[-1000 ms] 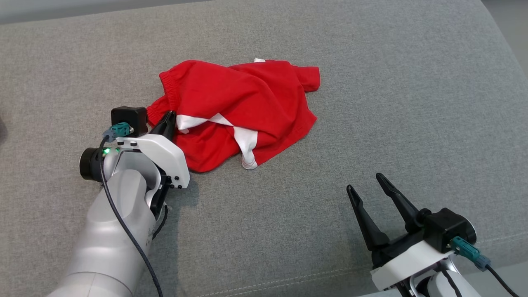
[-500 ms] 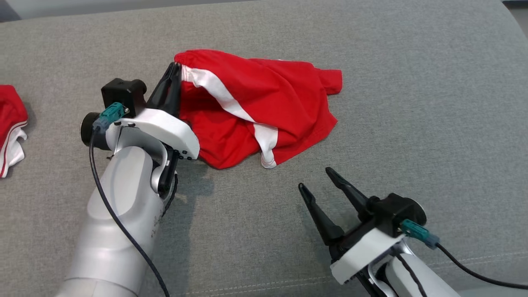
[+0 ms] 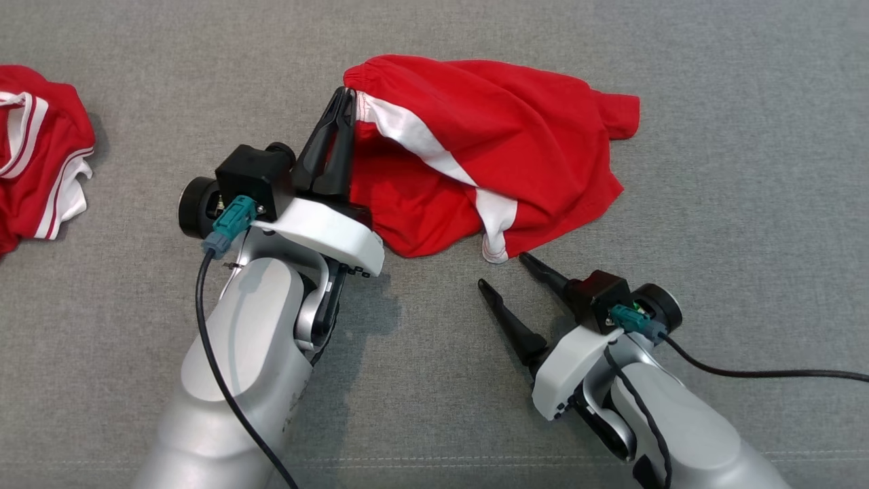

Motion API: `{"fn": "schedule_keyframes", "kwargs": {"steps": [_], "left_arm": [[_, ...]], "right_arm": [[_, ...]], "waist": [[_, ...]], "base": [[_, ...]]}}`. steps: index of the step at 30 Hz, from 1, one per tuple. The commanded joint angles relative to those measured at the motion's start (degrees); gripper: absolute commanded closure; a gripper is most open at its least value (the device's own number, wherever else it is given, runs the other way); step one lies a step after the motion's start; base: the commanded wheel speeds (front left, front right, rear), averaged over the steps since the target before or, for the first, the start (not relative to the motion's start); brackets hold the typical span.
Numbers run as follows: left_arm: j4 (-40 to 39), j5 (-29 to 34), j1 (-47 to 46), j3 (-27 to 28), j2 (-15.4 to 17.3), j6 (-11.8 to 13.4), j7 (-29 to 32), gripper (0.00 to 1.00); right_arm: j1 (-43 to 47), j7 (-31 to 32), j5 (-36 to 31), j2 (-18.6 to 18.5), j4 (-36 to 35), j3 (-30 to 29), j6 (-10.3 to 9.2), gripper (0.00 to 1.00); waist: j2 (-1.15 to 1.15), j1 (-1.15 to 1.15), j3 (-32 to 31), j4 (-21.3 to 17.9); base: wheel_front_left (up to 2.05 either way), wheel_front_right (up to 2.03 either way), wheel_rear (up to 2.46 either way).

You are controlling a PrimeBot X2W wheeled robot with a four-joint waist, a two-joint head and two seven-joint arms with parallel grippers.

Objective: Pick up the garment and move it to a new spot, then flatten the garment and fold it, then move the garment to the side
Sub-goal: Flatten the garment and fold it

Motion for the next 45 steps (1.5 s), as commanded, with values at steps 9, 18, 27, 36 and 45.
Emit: {"fn": "schedule_keyframes", "kwargs": {"steps": [9,18,27,36,45], "left_arm": [[-4.6,-1.6,-1.7,-2.6,1.4,2.2,-0.6,1.00],[-6.7,-0.4,0.1,-1.0,1.4,2.7,-0.6,1.00],[-10.5,-1.3,6.1,5.0,1.4,-0.3,-0.6,1.00],[-12.8,-8.4,11.7,9.2,2.1,-5.3,1.3,1.00],[-27.4,-23.7,15.5,11.0,2.6,-7.2,17.3,1.00]], "right_arm": [[-3.3,-0.7,0.2,1.2,3.7,0.6,0.08,0.70],[-0.6,-0.7,-5.5,1.1,-0.7,-8.1,0.08,1.00],[6.5,-0.7,-9.2,-3.8,-14.4,-20.4,0.08,1.00],[7.7,-0.7,-9.2,-7.6,-23.2,-28.4,0.08,1.00],[7.8,-0.7,-10.8,-10.2,-31.1,-36.2,0.08,1.00]], "waist": [[0.00,0.00,2.5,2.3],[0.00,0.00,0.5,1.2],[0.00,0.00,-5.0,-2.2],[0.00,0.00,-13.0,-5.3],[0.00,0.00,-19.7,-6.4]], "base": [[0.00,0.00,0.00],[0.00,0.00,0.00],[0.00,0.00,0.00],[0.00,0.00,0.00],[0.00,0.00,0.00]]}}
